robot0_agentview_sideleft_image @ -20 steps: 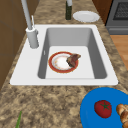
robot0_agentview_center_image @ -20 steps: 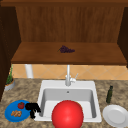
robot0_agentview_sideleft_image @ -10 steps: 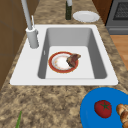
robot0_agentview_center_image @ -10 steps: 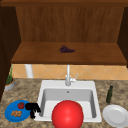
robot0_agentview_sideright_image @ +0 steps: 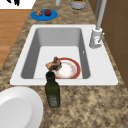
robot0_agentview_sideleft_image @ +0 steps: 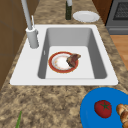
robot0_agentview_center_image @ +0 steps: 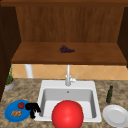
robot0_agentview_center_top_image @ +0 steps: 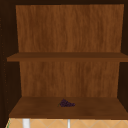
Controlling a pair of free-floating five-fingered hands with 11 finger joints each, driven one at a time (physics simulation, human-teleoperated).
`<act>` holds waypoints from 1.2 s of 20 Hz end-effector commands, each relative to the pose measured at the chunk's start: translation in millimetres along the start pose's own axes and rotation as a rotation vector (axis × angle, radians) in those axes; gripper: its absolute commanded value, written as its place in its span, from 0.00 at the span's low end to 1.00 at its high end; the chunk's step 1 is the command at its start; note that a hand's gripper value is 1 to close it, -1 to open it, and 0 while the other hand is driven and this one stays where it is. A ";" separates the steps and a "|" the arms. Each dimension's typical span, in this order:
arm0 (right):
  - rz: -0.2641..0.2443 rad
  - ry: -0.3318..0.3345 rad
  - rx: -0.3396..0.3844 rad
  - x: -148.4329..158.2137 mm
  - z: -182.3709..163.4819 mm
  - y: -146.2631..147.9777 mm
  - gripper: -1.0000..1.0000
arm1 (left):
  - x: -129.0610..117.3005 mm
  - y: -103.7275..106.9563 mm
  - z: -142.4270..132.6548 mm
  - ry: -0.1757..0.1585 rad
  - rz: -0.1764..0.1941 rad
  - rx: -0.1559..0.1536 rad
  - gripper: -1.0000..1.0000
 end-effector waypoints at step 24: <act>0.485 0.122 0.230 -19.6 -15.1 88.2 0.00 | 0.0 0.0 0.0 0.000 0.000 0.000 0.50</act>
